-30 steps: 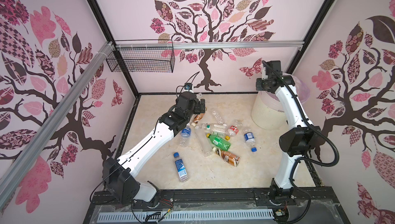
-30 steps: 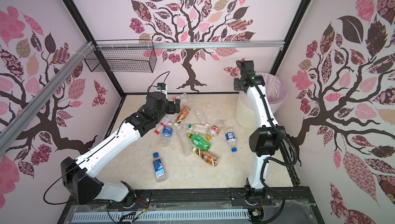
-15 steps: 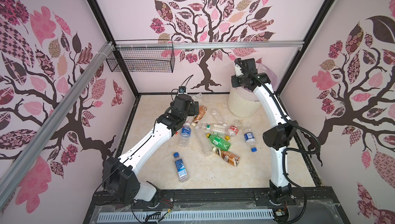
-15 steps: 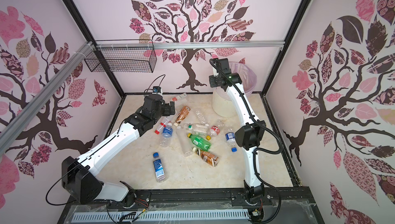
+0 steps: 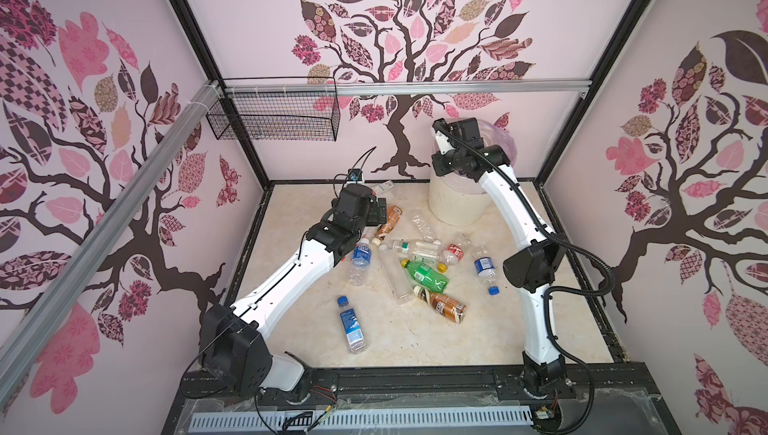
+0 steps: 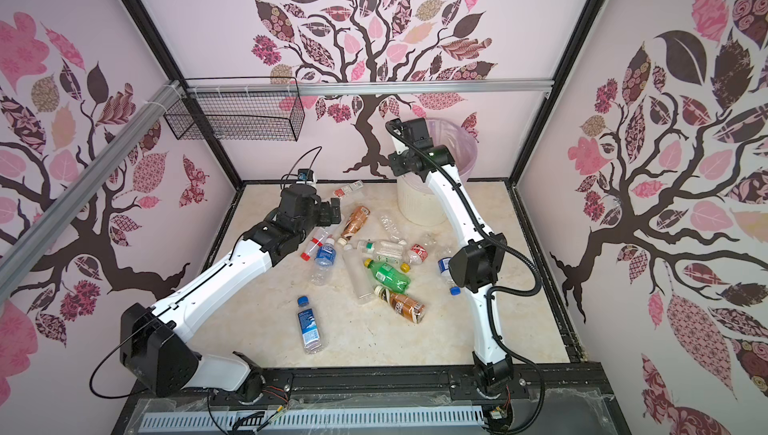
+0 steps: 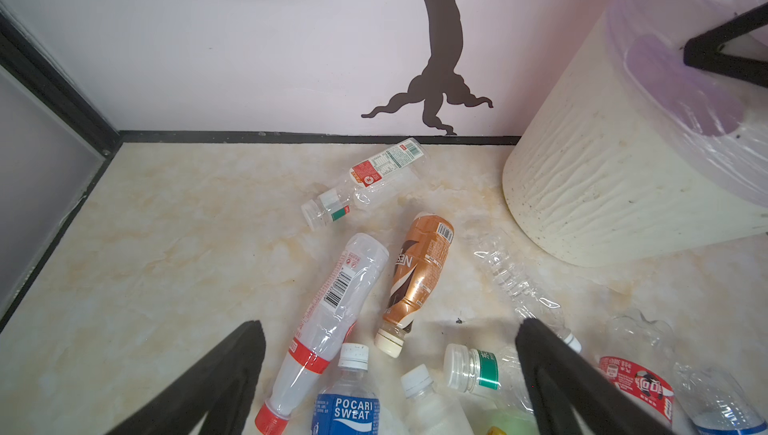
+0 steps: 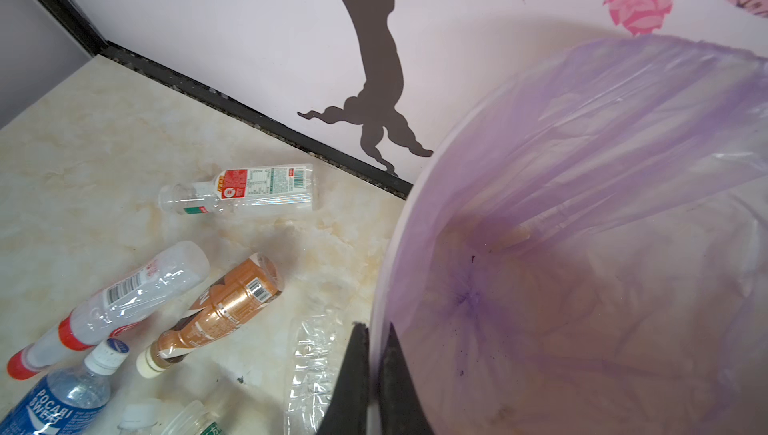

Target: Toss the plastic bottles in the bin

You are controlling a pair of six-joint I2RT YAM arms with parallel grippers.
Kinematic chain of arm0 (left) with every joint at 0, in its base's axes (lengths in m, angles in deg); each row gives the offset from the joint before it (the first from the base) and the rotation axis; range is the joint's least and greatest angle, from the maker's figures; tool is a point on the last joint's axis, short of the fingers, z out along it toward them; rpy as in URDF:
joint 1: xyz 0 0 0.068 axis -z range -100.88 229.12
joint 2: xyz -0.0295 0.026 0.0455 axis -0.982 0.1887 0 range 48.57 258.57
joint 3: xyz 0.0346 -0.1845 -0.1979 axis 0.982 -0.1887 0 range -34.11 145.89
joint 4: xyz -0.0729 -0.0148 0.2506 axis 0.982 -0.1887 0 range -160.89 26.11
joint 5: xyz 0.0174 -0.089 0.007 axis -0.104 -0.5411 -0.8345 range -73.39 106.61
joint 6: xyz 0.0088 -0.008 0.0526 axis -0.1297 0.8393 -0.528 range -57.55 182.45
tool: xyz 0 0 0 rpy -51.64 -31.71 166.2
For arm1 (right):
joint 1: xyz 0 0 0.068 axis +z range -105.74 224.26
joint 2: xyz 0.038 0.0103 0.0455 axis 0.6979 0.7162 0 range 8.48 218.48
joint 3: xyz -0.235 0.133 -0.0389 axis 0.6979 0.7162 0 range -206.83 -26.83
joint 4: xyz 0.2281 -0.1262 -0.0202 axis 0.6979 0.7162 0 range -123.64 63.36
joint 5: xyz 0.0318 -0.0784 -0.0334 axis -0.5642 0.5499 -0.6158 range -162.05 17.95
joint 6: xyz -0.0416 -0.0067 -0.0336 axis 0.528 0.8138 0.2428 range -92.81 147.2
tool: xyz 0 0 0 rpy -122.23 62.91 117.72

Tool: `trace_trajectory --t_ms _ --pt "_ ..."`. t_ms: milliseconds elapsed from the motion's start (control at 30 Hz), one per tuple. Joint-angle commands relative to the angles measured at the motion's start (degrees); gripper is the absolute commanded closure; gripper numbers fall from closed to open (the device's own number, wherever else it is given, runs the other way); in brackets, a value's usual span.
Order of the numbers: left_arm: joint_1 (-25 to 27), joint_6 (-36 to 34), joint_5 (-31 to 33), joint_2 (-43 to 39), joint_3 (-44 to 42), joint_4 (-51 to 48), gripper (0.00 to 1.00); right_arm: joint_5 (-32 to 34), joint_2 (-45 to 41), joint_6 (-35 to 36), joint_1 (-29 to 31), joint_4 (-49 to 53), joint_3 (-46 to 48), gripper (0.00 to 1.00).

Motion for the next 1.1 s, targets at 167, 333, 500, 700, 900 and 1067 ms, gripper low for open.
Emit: trace_trajectory --t_ms 167,333,500,700,900,1067 --pt "-0.16 0.08 0.48 -0.26 -1.89 1.53 0.01 1.00 3.04 -1.28 0.65 -4.41 -0.97 0.86" --pt "-0.21 0.36 0.28 0.06 -2.09 1.51 0.02 0.21 3.15 -2.90 0.65 -5.08 -0.91 0.72" --pt "-0.21 0.43 0.61 -0.17 -2.34 1.56 0.02 2.48 2.05 -3.88 0.63 -5.62 -1.08 0.49" --pt "-0.24 0.91 1.19 0.99 -1.57 0.17 0.02 3.61 -1.28 -5.26 0.64 -6.15 -0.82 0.20" --pt "-1.12 1.22 5.69 5.57 5.48 -9.51 0.02 5.80 -6.41 -7.46 0.65 -5.86 -0.06 0.00" --pt "-1.61 0.75 6.37 8.23 8.99 -15.11 0.02 8.10 -12.87 -11.15 0.63 -6.72 4.43 0.01"
